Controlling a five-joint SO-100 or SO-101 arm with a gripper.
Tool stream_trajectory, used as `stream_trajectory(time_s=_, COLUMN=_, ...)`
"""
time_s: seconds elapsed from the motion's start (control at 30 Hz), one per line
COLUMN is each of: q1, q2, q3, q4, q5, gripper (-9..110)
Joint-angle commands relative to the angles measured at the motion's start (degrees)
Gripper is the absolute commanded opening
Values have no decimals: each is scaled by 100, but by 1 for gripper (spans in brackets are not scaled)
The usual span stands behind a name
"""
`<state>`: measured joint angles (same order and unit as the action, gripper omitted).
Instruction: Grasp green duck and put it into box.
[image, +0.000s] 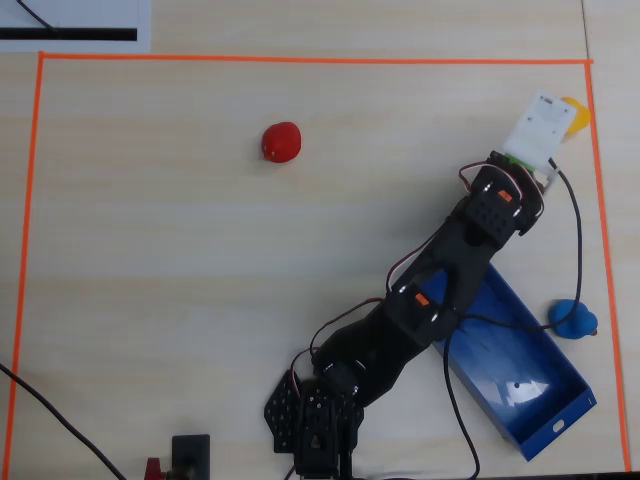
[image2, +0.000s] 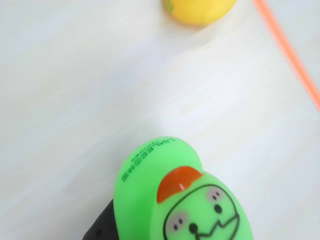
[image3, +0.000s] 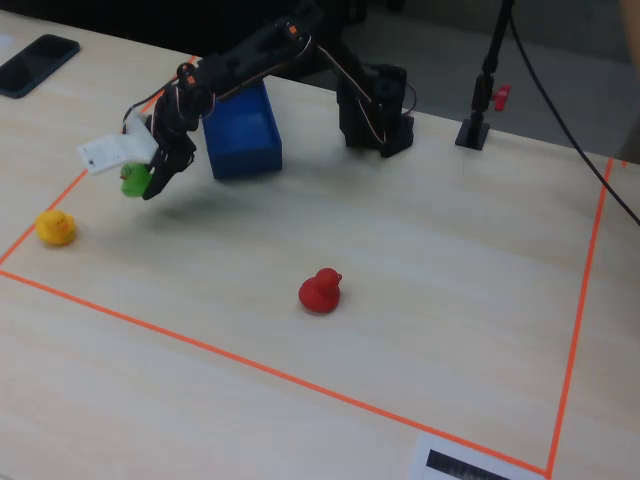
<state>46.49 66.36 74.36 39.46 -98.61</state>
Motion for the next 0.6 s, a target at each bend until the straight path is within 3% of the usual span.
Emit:
stream_trajectory(time_s=0.0, q1=149, q2=1362, q3=149, q4=571, q5=237, gripper=0)
stream_trajectory(time_s=0.27, q1=844, q2=3850, q3=1266, q4=1670, q5=668, gripper=0)
stream_trajectory(time_s=0.57, q1=2654, q2=6117, q3=3410, q4=2452, q5=-114, gripper=0)
